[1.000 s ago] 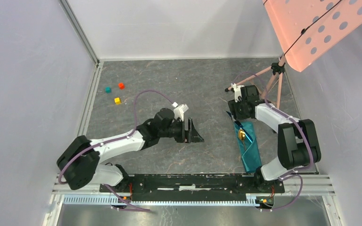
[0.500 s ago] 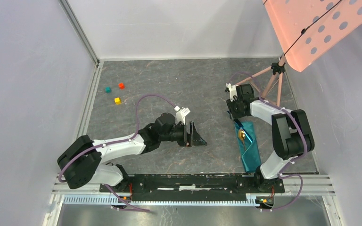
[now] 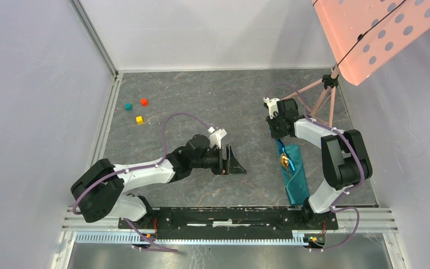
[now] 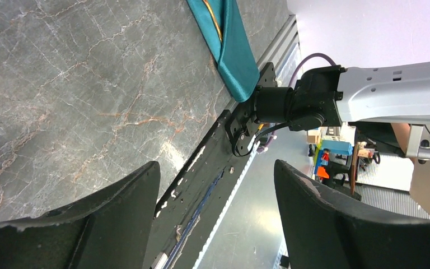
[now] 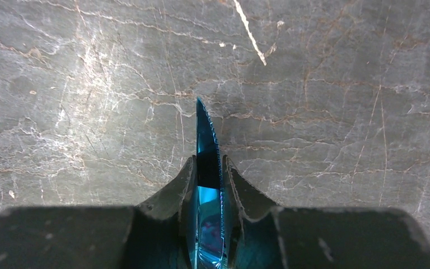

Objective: Fold the napkin into a case and place the utensils inside
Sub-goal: Insert the knife into the folded napkin.

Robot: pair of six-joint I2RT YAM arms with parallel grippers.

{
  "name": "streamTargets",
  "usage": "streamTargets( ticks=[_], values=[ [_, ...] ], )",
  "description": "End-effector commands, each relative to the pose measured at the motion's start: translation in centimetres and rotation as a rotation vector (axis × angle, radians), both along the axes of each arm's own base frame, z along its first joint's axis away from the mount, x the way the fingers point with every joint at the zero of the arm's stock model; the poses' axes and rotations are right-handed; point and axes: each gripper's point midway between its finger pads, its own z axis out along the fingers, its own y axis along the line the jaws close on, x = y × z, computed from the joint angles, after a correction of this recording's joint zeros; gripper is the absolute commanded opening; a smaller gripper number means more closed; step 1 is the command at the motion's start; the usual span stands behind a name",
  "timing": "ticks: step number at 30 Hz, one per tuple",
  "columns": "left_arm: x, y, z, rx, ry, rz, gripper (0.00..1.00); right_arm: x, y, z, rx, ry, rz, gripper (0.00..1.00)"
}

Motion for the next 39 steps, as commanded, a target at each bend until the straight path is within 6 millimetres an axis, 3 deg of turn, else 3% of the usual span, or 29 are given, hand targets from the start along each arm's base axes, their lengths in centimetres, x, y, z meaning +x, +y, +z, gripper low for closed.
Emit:
streamTargets(
  ticks=[1,7,17,22,23,25,26,29,33,39],
  values=[
    [0.7,-1.1,2.1,-0.058,-0.051,-0.012,0.81,2.4,0.9,3.7,0.029,-0.154,0.043,0.01],
    [0.5,-1.1,1.9,-0.062,-0.049,-0.013,0.81,2.0,0.5,6.0,0.033,-0.216,0.025,0.00],
    [0.5,-1.1,2.0,-0.072,-0.055,-0.018,0.82,-0.5,-1.0,4.3,0.097,-0.170,-0.037,0.00],
    [0.6,-1.4,1.8,-0.071,-0.048,-0.023,0.82,-0.8,-1.2,4.2,0.110,-0.162,-0.039,0.01],
    [0.6,-1.4,1.8,-0.070,-0.049,-0.022,0.82,-0.8,-1.1,4.3,0.113,-0.151,-0.032,0.09],
    [0.6,-1.4,1.7,-0.070,-0.050,-0.021,0.82,-0.6,-1.1,4.2,0.111,-0.134,-0.060,0.37],
    [0.6,-1.4,1.7,-0.070,-0.050,-0.021,0.82,-0.5,-0.9,4.1,0.115,-0.123,-0.061,0.44],
    [0.6,-1.5,1.8,-0.077,-0.047,-0.025,0.82,-0.5,0.1,3.7,0.108,-0.092,-0.027,0.83],
    [0.3,-1.1,1.5,-0.079,-0.040,-0.016,0.82,-0.6,1.6,3.7,0.065,-0.084,0.056,0.93],
    [0.0,-0.6,1.4,-0.079,-0.036,-0.013,0.82,0.3,2.3,2.6,0.018,-0.025,0.068,0.82]
  ],
)
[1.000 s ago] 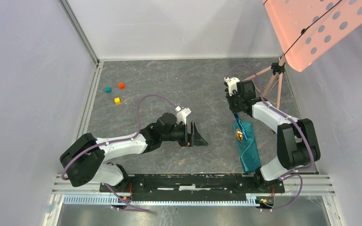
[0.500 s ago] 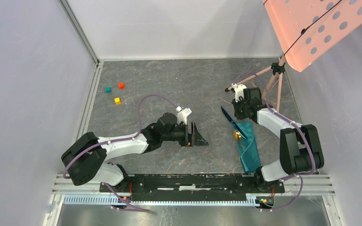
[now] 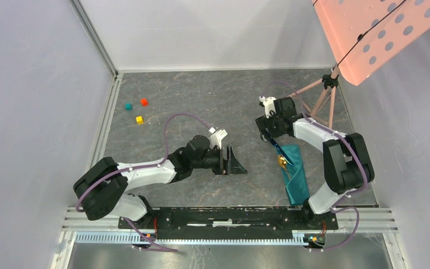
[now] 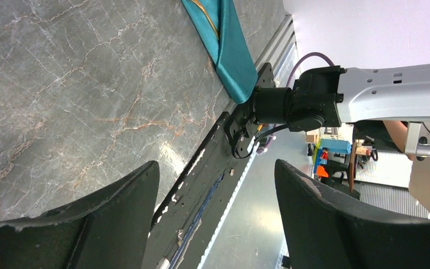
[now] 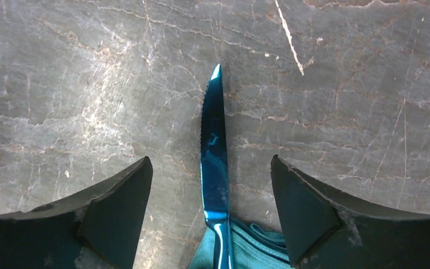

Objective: Fold the napkin into a case and place the utensils inside
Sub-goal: Insert the knife into the folded napkin.

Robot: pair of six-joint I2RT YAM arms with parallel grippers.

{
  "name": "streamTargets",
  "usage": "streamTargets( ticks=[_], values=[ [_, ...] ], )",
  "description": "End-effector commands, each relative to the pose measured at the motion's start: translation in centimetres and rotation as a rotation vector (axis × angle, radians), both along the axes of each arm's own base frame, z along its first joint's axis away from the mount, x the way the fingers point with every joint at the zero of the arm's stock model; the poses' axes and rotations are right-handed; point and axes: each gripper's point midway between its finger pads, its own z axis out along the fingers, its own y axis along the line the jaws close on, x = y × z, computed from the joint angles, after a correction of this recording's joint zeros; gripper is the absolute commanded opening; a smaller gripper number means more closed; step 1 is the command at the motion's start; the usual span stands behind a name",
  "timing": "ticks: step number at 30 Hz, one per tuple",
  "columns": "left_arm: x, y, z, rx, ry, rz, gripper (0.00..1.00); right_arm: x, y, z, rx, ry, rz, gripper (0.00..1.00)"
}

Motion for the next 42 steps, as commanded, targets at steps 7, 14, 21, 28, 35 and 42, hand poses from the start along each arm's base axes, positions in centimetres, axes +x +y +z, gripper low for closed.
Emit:
streamTargets(
  ticks=[7,14,21,28,35,42],
  values=[
    [-0.2,0.1,1.7,-0.056,-0.030,0.006,0.82,2.0,0.3,-0.8,-0.091,0.017,0.034,0.62],
    [-0.2,0.3,1.5,-0.050,-0.030,0.009,0.82,2.2,1.5,-1.7,-0.111,0.026,0.061,0.49],
    [-0.3,0.4,1.1,-0.044,-0.029,0.013,0.82,2.5,1.1,-1.3,-0.133,-0.012,0.050,0.37],
    [-0.2,0.4,1.2,-0.045,-0.032,0.012,0.82,2.9,1.1,-0.1,-0.127,-0.068,0.052,0.21],
    [-0.3,0.5,0.9,-0.040,-0.029,0.013,0.82,3.3,0.9,2.6,-0.120,-0.139,0.039,0.08],
    [-0.3,0.5,1.0,-0.044,-0.029,0.011,0.82,2.6,0.7,3.1,-0.094,-0.162,0.029,0.00]
  ],
)
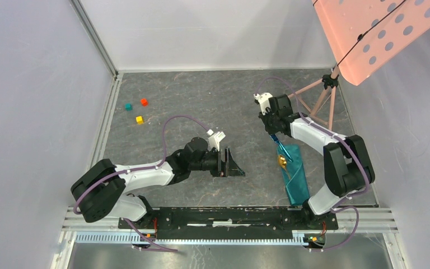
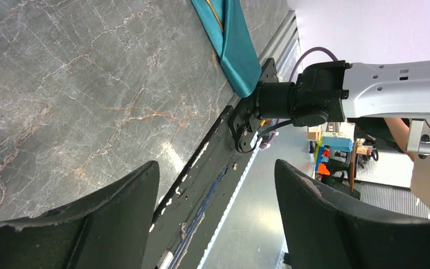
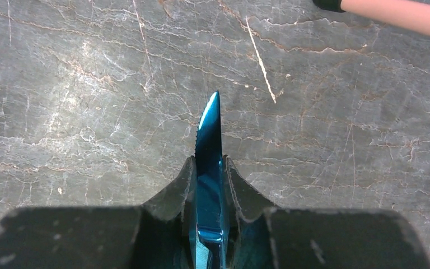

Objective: Fold the napkin into a case and place the utensils inside
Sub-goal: Insert the knife into the folded napkin.

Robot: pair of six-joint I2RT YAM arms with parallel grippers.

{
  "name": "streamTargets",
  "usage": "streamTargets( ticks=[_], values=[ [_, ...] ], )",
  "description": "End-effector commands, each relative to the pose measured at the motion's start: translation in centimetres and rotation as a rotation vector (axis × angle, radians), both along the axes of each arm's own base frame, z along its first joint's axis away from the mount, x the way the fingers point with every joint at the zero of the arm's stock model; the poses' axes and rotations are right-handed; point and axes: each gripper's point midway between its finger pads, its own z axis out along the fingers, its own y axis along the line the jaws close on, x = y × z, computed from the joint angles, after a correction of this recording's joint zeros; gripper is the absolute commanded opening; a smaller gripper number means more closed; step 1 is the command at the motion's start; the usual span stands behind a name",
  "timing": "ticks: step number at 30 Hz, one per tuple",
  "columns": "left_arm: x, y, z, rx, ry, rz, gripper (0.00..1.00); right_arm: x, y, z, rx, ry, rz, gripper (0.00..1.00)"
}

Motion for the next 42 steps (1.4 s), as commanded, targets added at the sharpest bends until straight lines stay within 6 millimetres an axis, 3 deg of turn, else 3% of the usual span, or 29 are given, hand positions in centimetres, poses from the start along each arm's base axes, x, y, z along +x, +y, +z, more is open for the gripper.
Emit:
streamTargets(
  ticks=[1,20,27,36,42],
  values=[
    [0.3,-0.3,1.7,-0.053,-0.035,0.010,0.82,0.2,-0.2,1.3,0.028,-0.059,-0.007,0.00],
    [0.2,-0.5,1.6,-0.062,-0.027,0.001,0.82,-2.5,-4.1,1.1,0.174,-0.015,-0.182,0.00],
    [0.2,-0.6,1.6,-0.066,-0.024,0.001,0.82,-3.7,-4.8,0.7,0.208,0.022,-0.254,0.00],
    [0.4,-0.9,1.3,-0.067,-0.020,-0.005,0.82,-4.8,-5.1,2.0,0.220,0.006,-0.278,0.00],
    [1.4,-2.7,0.7,-0.044,-0.022,-0.033,0.77,-5.5,-5.5,1.4,0.200,0.030,-0.283,0.00]
  ],
)
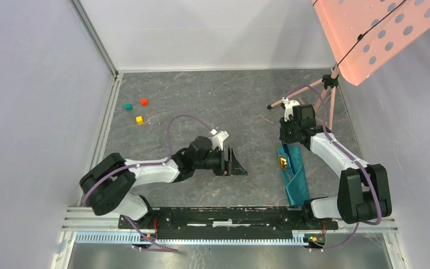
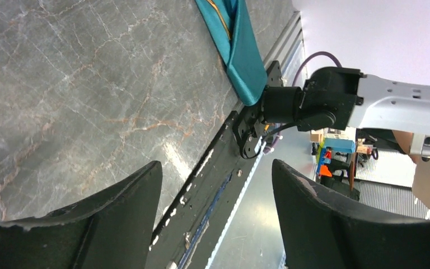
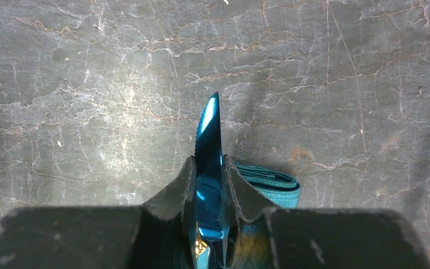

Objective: Fold the napkin into a case and place the utensils inside
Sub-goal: Insert the knife into the folded napkin.

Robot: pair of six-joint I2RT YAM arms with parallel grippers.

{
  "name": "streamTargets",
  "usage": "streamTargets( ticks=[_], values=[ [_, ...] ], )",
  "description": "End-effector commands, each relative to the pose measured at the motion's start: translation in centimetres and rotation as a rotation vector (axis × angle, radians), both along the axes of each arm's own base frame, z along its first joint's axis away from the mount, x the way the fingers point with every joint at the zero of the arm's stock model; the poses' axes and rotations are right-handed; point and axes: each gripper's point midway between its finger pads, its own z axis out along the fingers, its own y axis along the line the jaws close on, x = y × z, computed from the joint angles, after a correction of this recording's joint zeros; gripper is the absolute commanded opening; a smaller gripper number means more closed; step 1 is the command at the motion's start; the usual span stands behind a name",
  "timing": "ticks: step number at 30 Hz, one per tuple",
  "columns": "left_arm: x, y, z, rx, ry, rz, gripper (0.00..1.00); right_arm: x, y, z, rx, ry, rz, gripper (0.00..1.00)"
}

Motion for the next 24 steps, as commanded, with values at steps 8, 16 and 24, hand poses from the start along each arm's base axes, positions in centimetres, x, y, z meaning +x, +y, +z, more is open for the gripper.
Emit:
streamTargets(
  ticks=[8,16,24],
  values=[
    [4.8,-7.1,-1.7,0.005,0.007,0.013,0.22,-0.5,-0.8,0.5,-0.020,-0.020,-0.035,0.00],
    [9.1,-14.3,-2.3,-0.029,-0.056,0.097,0.02,-0.9,-1.0,0.2,-0.015,-0.029,-0.059,0.00],
    [12.4,-17.4,-3.5,0.023,-0.138,0.186,0.02,-0.9,-1.2,0.6,-0.016,-0.044,-0.064,0.00]
  ],
)
